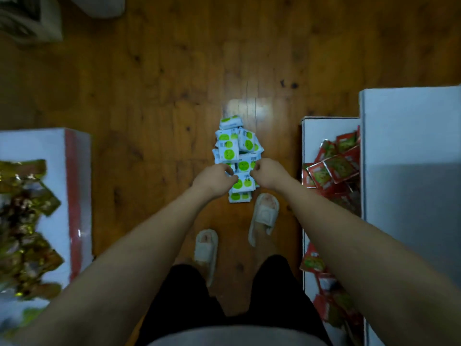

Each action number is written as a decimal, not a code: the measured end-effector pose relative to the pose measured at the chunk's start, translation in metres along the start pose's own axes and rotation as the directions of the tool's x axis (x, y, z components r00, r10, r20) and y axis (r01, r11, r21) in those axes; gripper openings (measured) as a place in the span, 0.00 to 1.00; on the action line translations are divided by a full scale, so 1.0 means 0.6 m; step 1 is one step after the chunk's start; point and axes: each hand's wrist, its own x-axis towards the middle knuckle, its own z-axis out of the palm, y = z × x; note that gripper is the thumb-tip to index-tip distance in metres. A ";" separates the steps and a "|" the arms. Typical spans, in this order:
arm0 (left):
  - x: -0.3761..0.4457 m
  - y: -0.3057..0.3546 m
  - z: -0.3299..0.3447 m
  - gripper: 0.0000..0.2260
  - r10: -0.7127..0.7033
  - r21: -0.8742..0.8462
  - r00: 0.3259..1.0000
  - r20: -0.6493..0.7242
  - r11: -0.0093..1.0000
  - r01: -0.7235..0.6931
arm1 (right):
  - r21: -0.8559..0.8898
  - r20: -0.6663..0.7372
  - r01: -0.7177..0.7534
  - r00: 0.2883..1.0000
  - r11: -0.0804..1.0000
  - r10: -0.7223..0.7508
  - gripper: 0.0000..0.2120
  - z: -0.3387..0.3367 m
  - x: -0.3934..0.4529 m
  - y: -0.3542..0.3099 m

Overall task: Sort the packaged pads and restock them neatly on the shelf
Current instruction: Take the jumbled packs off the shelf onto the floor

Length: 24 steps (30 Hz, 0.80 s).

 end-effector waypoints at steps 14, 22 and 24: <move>-0.360 -0.023 -0.038 0.13 0.487 0.345 0.869 0.084 0.804 -0.484 | 0.326 -0.414 -0.126 0.872 0.937 0.261 0.18 0.113 -0.456 -0.075; -0.558 0.109 -0.013 0.11 0.793 0.501 0.536 0.290 0.351 -0.791 | 0.595 -0.593 -0.105 0.611 0.796 0.524 0.16 0.174 -0.707 -0.055; -0.618 0.143 0.018 0.13 0.818 0.503 0.453 0.355 0.241 -0.830 | 0.659 -0.597 -0.101 0.534 0.746 0.599 0.15 0.198 -0.779 -0.035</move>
